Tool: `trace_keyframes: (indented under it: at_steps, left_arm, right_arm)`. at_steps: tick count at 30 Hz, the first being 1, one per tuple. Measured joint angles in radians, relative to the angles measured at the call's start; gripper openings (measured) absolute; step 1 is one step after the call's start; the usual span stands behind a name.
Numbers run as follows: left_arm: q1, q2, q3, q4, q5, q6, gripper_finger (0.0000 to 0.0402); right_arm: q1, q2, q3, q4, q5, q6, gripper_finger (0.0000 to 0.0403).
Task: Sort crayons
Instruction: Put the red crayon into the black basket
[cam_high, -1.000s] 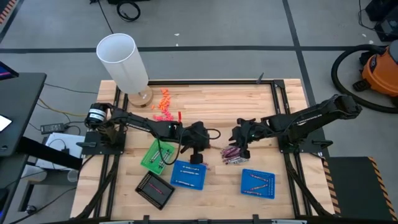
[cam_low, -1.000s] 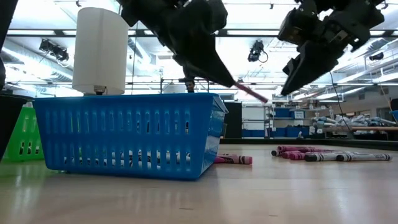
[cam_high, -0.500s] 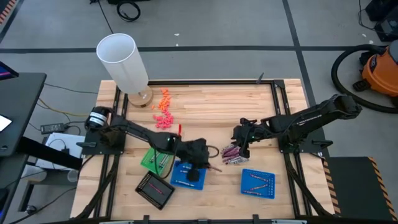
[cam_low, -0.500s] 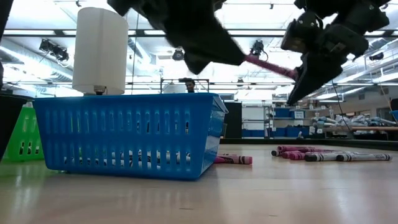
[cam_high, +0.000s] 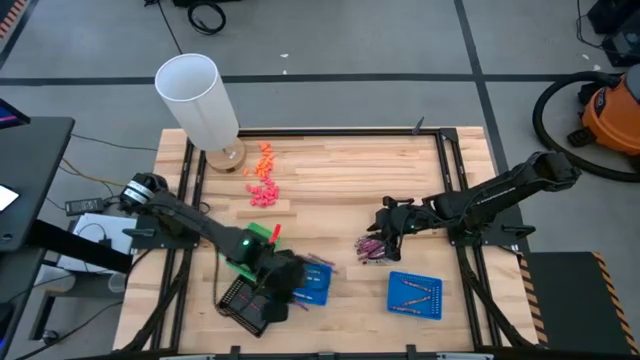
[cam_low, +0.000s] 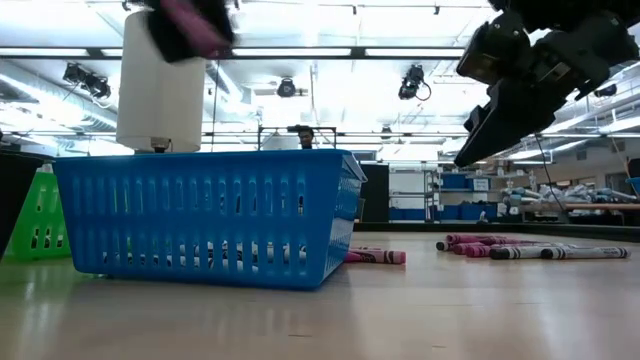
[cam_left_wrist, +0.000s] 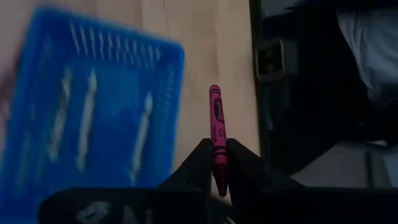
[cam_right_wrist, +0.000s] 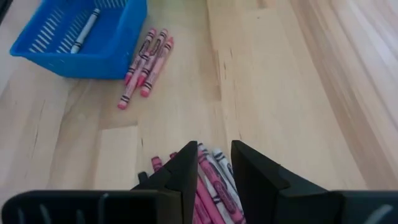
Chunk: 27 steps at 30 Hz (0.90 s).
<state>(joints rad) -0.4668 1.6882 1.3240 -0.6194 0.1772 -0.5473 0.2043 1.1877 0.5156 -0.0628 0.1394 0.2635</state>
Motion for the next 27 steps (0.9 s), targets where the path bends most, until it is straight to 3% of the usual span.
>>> trace_keyframes:
  at_steps: [9, 16, 27]
  left_arm:
    - [-0.167, -0.009, -0.007, -0.376, -0.111, -0.337, 0.0036]
    - [-0.24, -0.014, -0.008, -0.325, -0.212, -0.391, 0.0036]
    - [-0.293, -0.086, 0.048, -0.407, -0.16, -0.614, 0.0036]
  right_arm:
    - [0.006, 0.033, -0.002, 0.08, 0.003, -0.093, 0.0107]
    - [0.005, 0.067, -0.002, 0.146, 0.007, -0.116, 0.0107]
    - [0.005, 0.071, -0.002, 0.156, 0.001, -0.111, 0.0107]
